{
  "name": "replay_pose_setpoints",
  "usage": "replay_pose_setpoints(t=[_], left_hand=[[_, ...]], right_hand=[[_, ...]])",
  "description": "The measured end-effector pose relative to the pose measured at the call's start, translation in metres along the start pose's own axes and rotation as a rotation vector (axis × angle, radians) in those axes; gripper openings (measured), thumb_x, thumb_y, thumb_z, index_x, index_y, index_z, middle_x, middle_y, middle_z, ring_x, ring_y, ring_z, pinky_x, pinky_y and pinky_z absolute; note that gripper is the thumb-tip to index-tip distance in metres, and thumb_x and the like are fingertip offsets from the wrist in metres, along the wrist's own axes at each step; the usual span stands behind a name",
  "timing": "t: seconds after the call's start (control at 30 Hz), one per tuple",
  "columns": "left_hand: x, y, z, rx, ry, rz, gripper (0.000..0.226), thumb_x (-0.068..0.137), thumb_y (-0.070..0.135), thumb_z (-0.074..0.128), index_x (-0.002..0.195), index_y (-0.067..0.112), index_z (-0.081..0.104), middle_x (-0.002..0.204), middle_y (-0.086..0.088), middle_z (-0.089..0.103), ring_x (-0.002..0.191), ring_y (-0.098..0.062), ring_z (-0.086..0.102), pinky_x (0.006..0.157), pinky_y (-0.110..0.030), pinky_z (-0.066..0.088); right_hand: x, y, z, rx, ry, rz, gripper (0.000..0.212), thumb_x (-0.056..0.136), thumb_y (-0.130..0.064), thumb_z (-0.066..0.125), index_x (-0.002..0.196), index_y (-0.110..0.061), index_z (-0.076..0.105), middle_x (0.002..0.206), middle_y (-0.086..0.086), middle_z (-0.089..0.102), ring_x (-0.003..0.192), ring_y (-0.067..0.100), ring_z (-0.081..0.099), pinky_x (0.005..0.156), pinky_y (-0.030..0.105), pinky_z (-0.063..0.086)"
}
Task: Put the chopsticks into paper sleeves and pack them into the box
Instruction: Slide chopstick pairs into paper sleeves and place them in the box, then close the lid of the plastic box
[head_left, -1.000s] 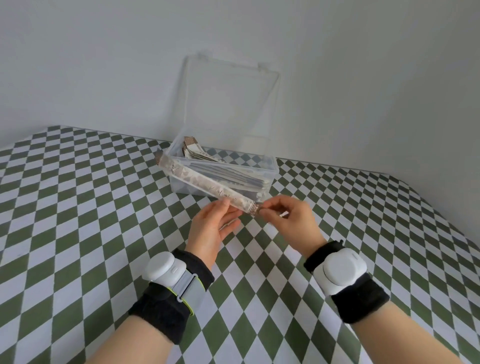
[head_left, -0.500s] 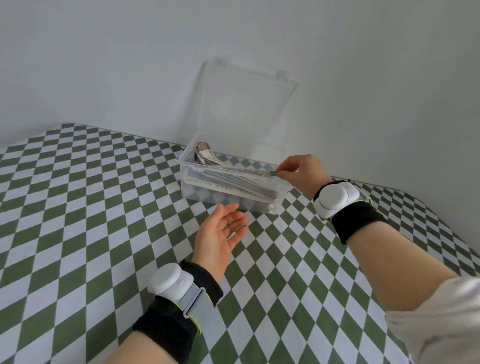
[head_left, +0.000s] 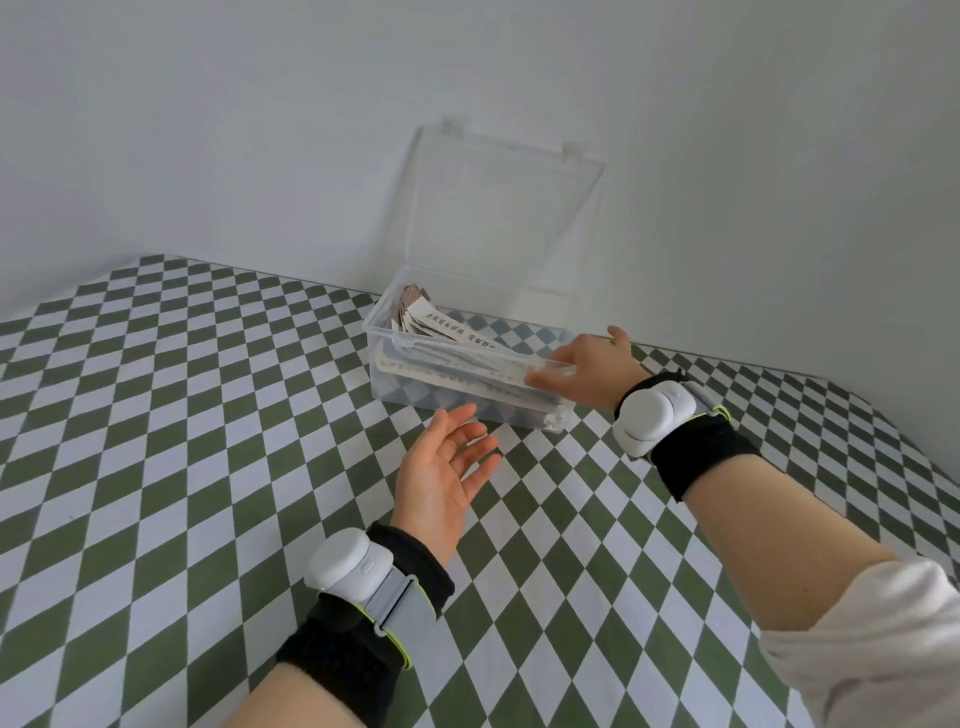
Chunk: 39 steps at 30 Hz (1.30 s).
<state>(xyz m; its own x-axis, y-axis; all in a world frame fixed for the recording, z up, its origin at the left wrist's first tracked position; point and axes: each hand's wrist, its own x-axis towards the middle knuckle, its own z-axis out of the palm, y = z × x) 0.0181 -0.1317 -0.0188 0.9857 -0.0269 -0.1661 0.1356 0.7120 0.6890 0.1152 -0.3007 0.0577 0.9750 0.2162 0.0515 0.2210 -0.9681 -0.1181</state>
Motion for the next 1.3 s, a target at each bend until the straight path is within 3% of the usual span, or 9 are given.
replay_pose_setpoints(t=[0.1, 0.4, 0.7, 0.87, 0.93, 0.97, 1.03, 1.17, 1.3], left_hand=[[-0.001, 0.001, 0.001, 0.002, 0.008, -0.008, 0.035, 0.098, 0.035, 0.040, 0.113, 0.012, 0.062, 0.089, -0.004, 0.062, 0.083, -0.015, 0.064, 0.071, -0.028, 0.052], [-0.007, 0.026, 0.007, 0.063, 0.184, 0.066, 0.025, 0.089, 0.026, 0.058, 0.109, 0.013, 0.064, 0.096, -0.007, 0.062, 0.090, -0.020, 0.063, 0.073, -0.030, 0.050], [0.083, 0.156, 0.036, 0.325, 0.138, 0.365, 0.013, 0.094, 0.016, 0.050, 0.089, 0.016, 0.062, 0.083, 0.000, 0.062, 0.075, -0.013, 0.061, 0.071, -0.024, 0.052], [0.170, 0.178, 0.033, 0.521, 0.164, 0.305, 0.018, 0.096, 0.011, 0.046, 0.084, 0.018, 0.057, 0.086, -0.003, 0.059, 0.078, -0.015, 0.055, 0.069, -0.024, 0.045], [0.203, 0.171, 0.028, 0.712, 0.183, 0.208, 0.014, 0.097, 0.011, 0.045, 0.088, 0.014, 0.055, 0.095, -0.007, 0.054, 0.084, -0.020, 0.051, 0.068, -0.027, 0.042], [0.212, 0.165, 0.027, 0.854, 0.178, 0.160, 0.011, 0.097, 0.011, 0.043, 0.094, 0.010, 0.054, 0.102, -0.011, 0.051, 0.089, -0.023, 0.049, 0.073, -0.032, 0.044], [0.224, 0.152, 0.029, 1.050, 0.175, 0.147, 0.024, 0.099, 0.017, 0.039, 0.115, 0.003, 0.051, 0.114, -0.014, 0.047, 0.102, -0.023, 0.046, 0.090, -0.036, 0.039], [0.223, 0.141, 0.038, 0.971, 0.129, 0.200, 0.050, 0.102, 0.029, 0.031, 0.146, 0.008, 0.024, 0.150, -0.007, 0.029, 0.138, -0.022, 0.028, 0.112, -0.032, 0.020], [0.217, 0.140, 0.035, 0.665, 0.141, 0.173, 0.031, 0.101, 0.032, 0.031, 0.125, 0.017, 0.045, 0.114, -0.005, 0.048, 0.114, -0.020, 0.041, 0.099, -0.034, 0.032]], right_hand=[[-0.005, -0.002, 0.000, -0.044, 0.065, -0.060, 0.039, 0.085, -0.051, 0.052, 0.114, -0.025, 0.060, 0.114, -0.007, 0.062, 0.116, 0.013, 0.049, 0.113, 0.044, 0.001], [-0.008, -0.006, 0.001, 0.426, 0.333, -0.034, 0.022, 0.087, -0.041, 0.054, 0.094, -0.024, 0.066, 0.091, -0.014, 0.063, 0.089, 0.008, 0.056, 0.085, 0.030, 0.043], [0.044, 0.019, -0.017, 0.913, 0.404, 0.303, 0.024, 0.092, -0.025, 0.047, 0.103, -0.010, 0.062, 0.086, -0.002, 0.059, 0.069, 0.013, 0.051, 0.063, 0.027, 0.043], [0.084, 0.015, -0.017, 1.103, 0.442, 0.371, 0.037, 0.096, -0.024, 0.038, 0.123, -0.003, 0.051, 0.112, 0.004, 0.054, 0.103, 0.017, 0.047, 0.091, 0.032, 0.037], [0.101, 0.014, -0.016, 1.096, 0.469, 0.419, 0.032, 0.096, -0.017, 0.032, 0.107, 0.006, 0.051, 0.128, 0.006, 0.014, 0.119, 0.030, 0.044, 0.092, 0.037, 0.034], [0.109, 0.015, -0.013, 1.071, 0.461, 0.450, 0.026, 0.096, -0.016, 0.030, 0.091, 0.000, 0.049, 0.096, -0.002, 0.027, 0.091, 0.028, 0.043, 0.086, 0.037, 0.033], [0.120, 0.017, -0.009, 1.047, 0.445, 0.478, 0.021, 0.098, -0.019, 0.027, 0.090, -0.009, 0.044, 0.095, 0.012, 0.039, 0.088, 0.023, 0.035, 0.083, 0.038, 0.034], [0.123, 0.024, -0.004, 1.227, 0.385, 0.512, 0.049, 0.100, -0.033, 0.023, 0.137, -0.003, 0.034, 0.141, 0.015, 0.039, 0.131, 0.029, 0.035, 0.109, 0.038, 0.024], [0.121, 0.026, -0.004, 1.463, 0.324, 0.575, 0.059, 0.096, -0.051, 0.023, 0.145, -0.018, 0.021, 0.151, 0.002, 0.027, 0.138, 0.020, 0.024, 0.113, 0.037, 0.014]])
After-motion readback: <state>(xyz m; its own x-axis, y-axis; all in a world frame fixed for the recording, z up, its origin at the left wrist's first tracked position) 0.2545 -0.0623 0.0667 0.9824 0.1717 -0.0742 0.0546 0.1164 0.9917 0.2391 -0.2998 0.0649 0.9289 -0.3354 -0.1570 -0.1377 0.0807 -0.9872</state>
